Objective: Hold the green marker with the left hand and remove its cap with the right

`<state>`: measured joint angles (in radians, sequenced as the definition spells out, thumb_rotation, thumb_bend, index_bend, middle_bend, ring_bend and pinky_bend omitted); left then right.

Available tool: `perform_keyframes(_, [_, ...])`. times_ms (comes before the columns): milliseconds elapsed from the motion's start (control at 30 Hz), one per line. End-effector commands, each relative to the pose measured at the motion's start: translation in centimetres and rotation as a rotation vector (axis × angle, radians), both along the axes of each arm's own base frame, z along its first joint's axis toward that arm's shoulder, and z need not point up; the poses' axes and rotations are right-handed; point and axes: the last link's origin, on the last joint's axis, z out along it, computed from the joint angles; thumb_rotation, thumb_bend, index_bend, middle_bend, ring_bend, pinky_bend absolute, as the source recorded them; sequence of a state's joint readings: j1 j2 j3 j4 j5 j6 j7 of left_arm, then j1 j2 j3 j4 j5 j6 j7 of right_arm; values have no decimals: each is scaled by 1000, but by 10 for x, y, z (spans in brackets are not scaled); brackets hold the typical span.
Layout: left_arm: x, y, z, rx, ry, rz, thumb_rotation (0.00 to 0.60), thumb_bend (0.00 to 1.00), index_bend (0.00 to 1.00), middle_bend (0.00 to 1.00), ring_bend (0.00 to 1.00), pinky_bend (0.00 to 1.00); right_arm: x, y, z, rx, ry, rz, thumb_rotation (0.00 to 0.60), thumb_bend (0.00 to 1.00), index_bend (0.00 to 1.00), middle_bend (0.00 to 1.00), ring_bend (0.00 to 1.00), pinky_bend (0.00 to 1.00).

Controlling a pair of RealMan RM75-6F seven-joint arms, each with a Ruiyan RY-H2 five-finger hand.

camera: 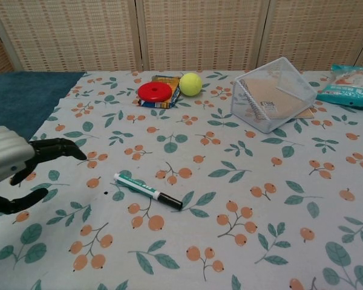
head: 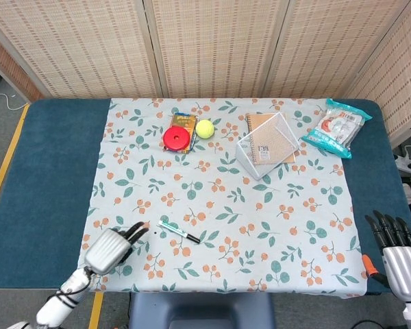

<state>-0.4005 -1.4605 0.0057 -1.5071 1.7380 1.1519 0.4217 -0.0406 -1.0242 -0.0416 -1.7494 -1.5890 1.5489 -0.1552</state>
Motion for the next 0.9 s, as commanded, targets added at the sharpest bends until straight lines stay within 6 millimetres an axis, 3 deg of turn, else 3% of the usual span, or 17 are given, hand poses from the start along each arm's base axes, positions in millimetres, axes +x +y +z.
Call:
perform_keyframes(33, [18,24,-26,-32,35,-7,600,456,180,130,728,814,-1,0,-1,7,1,-6,600,271,0,0,0,0])
perform_keyframes(400, [43,39,-60,-47,29,-78,600,455,214,201,776,854,-3,0,-4,28,5,-28,600,271,0,0,0,0])
perform_keyframes(900, [45,47,-82,-32,109,-111,600,457,331,343,778,860,-3,0,-2,35,-10,-32,600,271,0,0,0,0])
